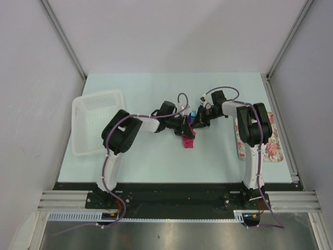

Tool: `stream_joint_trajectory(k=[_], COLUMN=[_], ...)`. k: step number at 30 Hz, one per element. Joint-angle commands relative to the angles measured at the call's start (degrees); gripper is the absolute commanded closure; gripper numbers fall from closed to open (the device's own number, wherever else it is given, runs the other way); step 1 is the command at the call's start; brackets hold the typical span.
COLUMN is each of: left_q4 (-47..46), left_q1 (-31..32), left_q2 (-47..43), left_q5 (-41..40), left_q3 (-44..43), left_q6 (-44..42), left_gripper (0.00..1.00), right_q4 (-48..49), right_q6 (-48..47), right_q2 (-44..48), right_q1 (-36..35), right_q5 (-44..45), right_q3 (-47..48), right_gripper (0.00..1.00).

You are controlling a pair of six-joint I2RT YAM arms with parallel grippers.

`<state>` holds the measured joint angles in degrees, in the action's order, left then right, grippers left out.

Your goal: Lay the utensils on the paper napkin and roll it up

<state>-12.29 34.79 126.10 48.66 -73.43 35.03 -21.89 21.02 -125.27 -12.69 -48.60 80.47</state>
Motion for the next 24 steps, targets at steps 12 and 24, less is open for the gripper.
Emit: stream_joint_trajectory(k=[12, 24], left_q4=[-9.2, -12.1], left_q1=[2.7, 3.5], left_q2=[-1.3, 3.2], left_q5=[6.0, 5.7], left_q3=[1.0, 2.9], left_q6=[2.7, 2.6], left_gripper=[0.98, 0.96], right_q4=[0.8, 1.0], right_q6=[-1.5, -1.2], right_q2=[-3.5, -4.0], right_q1=[-0.2, 0.1], right_q5=[7.6, 8.1], right_q3=[-1.2, -0.7], right_gripper=[1.0, 1.0])
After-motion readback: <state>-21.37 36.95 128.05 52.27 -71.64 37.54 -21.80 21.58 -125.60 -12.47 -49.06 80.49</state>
